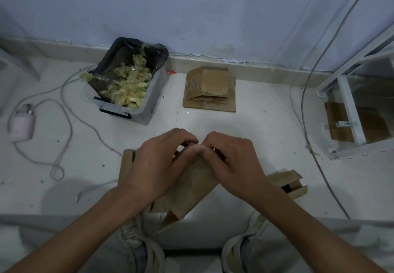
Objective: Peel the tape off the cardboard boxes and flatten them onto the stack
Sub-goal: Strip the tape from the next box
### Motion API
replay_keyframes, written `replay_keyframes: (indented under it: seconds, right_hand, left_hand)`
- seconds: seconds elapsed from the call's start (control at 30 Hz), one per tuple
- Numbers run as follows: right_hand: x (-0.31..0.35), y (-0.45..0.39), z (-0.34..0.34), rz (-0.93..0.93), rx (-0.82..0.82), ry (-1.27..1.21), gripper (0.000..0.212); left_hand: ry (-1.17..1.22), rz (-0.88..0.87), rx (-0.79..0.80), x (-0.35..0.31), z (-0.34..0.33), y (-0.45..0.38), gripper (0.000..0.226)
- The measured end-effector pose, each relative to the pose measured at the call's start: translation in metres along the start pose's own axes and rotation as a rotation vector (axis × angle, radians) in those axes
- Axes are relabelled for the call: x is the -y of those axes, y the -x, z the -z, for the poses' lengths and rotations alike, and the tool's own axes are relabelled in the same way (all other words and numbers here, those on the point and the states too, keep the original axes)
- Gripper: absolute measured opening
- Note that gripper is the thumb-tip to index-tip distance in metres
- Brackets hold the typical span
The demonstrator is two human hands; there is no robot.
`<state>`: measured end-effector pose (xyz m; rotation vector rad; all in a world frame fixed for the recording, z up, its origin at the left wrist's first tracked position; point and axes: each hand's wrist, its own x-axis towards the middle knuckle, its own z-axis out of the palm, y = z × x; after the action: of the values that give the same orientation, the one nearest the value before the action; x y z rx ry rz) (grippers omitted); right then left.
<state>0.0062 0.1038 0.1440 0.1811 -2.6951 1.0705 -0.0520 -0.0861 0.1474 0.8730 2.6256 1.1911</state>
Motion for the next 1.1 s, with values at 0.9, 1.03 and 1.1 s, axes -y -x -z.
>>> replay_keyframes:
  seconds: [0.9,1.03,1.1]
  right_hand:
    - [-0.02,-0.022,0.029,-0.103,0.263,-0.106,0.023]
    - [-0.016,-0.023,0.039,-0.175,0.222,-0.354,0.012]
    - [-0.014,-0.022,0.041,-0.189,0.237,-0.429,0.016]
  left_hand:
    - [-0.368,-0.312,0.241,0.01,0.022,-0.011,0.019]
    - [0.102,-0.152,0.265,0.002,0.026,-0.018,0.031]
    - [0.247,-0.113,0.261,-0.003,0.025,-0.016,0.034]
